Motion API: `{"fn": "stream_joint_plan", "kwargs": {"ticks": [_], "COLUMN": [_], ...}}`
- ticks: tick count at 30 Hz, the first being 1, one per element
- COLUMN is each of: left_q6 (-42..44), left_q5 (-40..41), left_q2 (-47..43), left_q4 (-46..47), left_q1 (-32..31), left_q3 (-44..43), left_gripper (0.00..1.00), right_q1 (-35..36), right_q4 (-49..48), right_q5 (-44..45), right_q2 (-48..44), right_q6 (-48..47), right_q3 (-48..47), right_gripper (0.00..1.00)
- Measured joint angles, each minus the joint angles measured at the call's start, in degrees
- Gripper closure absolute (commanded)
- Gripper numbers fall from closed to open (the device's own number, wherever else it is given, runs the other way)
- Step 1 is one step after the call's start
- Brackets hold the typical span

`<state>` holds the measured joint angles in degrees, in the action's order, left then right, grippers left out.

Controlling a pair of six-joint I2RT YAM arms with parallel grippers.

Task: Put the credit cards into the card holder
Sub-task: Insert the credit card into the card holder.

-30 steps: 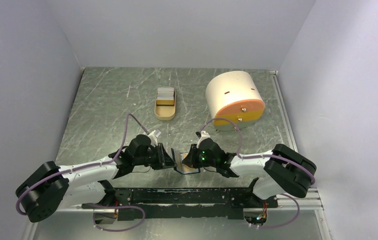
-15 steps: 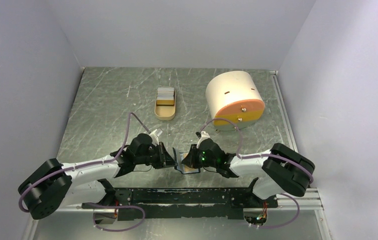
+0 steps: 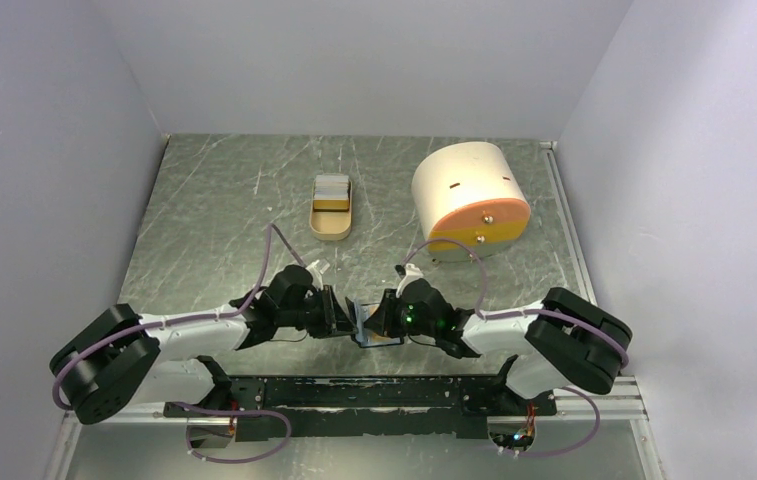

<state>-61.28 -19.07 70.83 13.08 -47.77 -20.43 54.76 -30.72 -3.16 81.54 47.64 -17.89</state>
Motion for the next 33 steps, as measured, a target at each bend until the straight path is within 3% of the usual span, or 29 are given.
{"fn": "stream_joint_plan", "kwargs": {"ticks": [14,20,33], "left_q6": [0.00,0.68,4.13], "left_q5": [3.61,3.93,5.31], "left_q2": [0.55,0.72,-4.09], "left_q4": [-5.92,-7.21,-11.54], "left_q1": [-0.90,-0.98,-1.38], "left_q3": [-1.25,-2.67,-4.74], "left_gripper": [0.76,0.89,0.91], "right_q1": [0.02,0.24,2.78], "right_q4": [0.61,0.68,0.61], "right_q5": [0.85,0.94,1.05], "right_q2": [-1.29,-1.33,1.05], "right_q6": [0.00,-0.07,-0.55], "right_q3": [0.72,0.72,-1.86], "right_gripper": [0.77,0.76,0.78]}}
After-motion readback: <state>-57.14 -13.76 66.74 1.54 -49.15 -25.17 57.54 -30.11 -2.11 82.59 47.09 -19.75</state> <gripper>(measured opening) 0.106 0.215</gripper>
